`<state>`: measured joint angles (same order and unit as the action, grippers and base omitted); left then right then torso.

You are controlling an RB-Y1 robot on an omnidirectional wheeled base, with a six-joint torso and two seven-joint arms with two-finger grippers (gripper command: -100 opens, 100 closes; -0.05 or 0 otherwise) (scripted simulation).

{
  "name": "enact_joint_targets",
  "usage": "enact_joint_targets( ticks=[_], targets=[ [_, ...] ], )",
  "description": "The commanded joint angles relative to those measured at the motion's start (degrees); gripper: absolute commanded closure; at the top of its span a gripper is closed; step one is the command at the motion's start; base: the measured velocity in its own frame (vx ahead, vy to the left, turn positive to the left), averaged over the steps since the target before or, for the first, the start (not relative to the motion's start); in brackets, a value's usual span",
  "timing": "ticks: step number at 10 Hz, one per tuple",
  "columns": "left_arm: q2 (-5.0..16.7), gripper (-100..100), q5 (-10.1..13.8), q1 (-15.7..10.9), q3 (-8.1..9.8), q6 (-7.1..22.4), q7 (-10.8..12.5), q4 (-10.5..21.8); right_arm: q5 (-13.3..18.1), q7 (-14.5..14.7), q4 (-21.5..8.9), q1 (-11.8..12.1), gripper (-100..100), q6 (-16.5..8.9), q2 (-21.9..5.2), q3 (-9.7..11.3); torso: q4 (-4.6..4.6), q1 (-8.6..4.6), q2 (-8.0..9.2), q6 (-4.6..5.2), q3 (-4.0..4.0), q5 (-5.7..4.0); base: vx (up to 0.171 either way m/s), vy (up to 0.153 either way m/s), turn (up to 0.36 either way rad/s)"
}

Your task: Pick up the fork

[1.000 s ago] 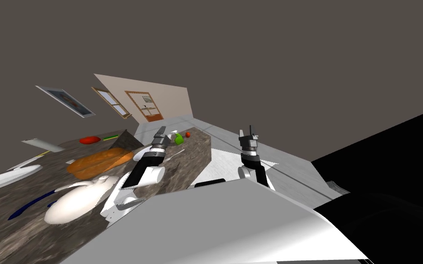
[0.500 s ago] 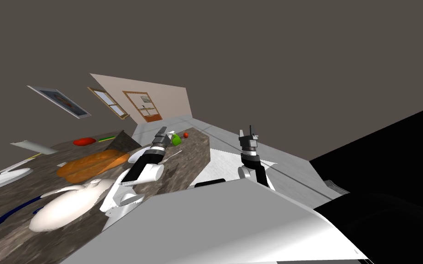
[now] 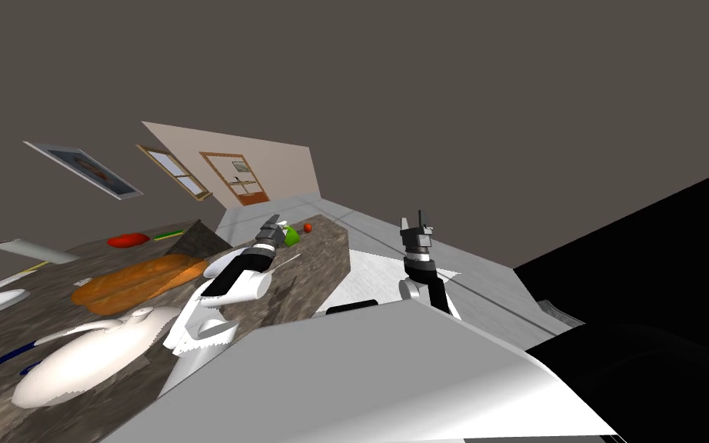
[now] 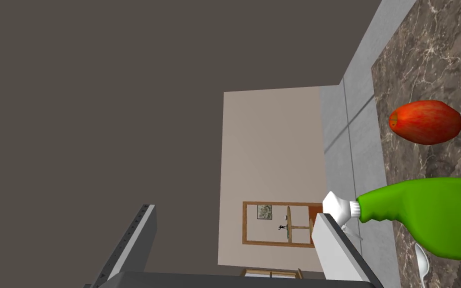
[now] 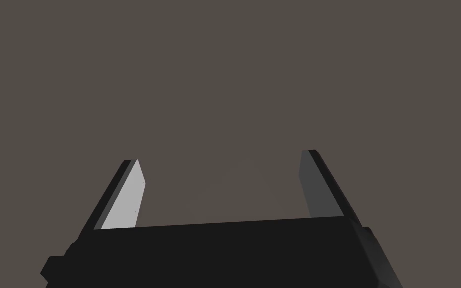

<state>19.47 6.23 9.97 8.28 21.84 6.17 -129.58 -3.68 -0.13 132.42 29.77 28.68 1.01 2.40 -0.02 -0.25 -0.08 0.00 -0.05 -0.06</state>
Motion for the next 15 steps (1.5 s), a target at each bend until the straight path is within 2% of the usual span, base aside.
enact_joint_targets(
  ticks=[1, 2, 3, 5, 6, 8, 9, 11, 12, 14, 15],
  targets=[
    [0.46, -100, 0.62, -0.42, 0.35, 2.86, 0.49, 0.24, 0.00, 0.00, 0.00, 0.00, 0, 0.00, 0.00, 0.00, 0.00, 0.00, 0.00, 0.00, 0.00, 0.00, 0.022, -0.061, -0.017],
    [0.46, -100, 0.62, -0.42, 0.35, 4.36, 0.49, 0.24, 0.00, 0.00, 0.00, 0.00, 0, 0.00, 0.00, 0.00, 0.00, 0.03, 0.01, -0.01, 0.00, 0.00, 0.013, -0.024, 0.006],
    [1.51, -100, 1.95, -1.43, 1.14, 6.30, 1.40, 0.88, 0.00, 0.00, 0.00, 0.00, 0, 0.00, 0.00, -0.01, 0.01, 0.15, 0.04, -0.02, 0.02, 0.02, 0.022, -0.041, -0.046],
    [1.51, -100, 1.95, -1.43, 1.14, 9.12, 1.40, 0.88, 0.00, 0.00, 0.00, 0.00, 0, 0.00, 0.00, 0.00, 0.00, 0.13, 0.01, -0.02, 0.00, 0.02, 0.017, -0.029, -0.008],
    [2.55, -100, 3.30, -2.36, 1.94, 10.71, 2.30, 1.58, 0.00, 0.00, 0.00, 0.00, 0, 0.00, -0.01, -0.01, 0.01, 0.19, 0.04, -0.02, 0.02, 0.04, 0.034, -0.042, -0.040],
    [2.55, -100, 3.30, -2.36, 1.94, 13.76, 2.30, 1.58, 0.00, 0.00, 0.00, 0.00, 0, 0.00, 0.00, 0.00, -0.01, 0.11, -0.01, -0.02, -0.01, 0.02, 0.016, -0.030, -0.011],
    [3.58, -100, 4.67, -3.22, 2.76, 15.76, 3.19, 2.32, 0.00, 0.00, 0.00, 0.00, 0, 0.00, -0.01, -0.01, 0.01, 0.19, 0.06, -0.03, 0.03, 0.04, 0.014, -0.036, -0.045],
    [3.58, -100, 4.67, -3.22, 2.76, 18.40, 3.19, 2.32, 0.00, 0.00, 0.00, 0.00, 0, 0.00, 0.00, -0.01, 0.00, 0.14, 0.02, -0.02, 0.01, 0.03, 0.017, -0.026, -0.006],
    [4.58, -100, 6.04, -3.99, 3.57, 20.32, 4.05, 3.12, 0.00, 0.00, 0.00, 0.00, 0, 0.00, -0.01, -0.01, 0.01, 0.20, 0.05, -0.03, 0.03, 0.04, 0.021, -0.030, -0.041],
    [4.58, -100, 6.04, -3.99, 3.57, 23.00, 4.05, 3.12, 0.00, 0.00, 0.00, 0.00, 0, 0.00, 0.00, -0.01, 0.00, 0.17, 0.01, -0.02, 0.00, 0.03, 0.020, -0.021, -0.009],
    [5.57, -100, 7.42, -4.67, 4.39, 24.70, 4.89, 3.97, 0.00, 0.00, 0.00, 0.00, 0, 0.00, -0.01, -0.01, 0.00, 0.21, 0.04, -0.03, 0.02, 0.04, 0.023, -0.022, -0.037]
  ],
)
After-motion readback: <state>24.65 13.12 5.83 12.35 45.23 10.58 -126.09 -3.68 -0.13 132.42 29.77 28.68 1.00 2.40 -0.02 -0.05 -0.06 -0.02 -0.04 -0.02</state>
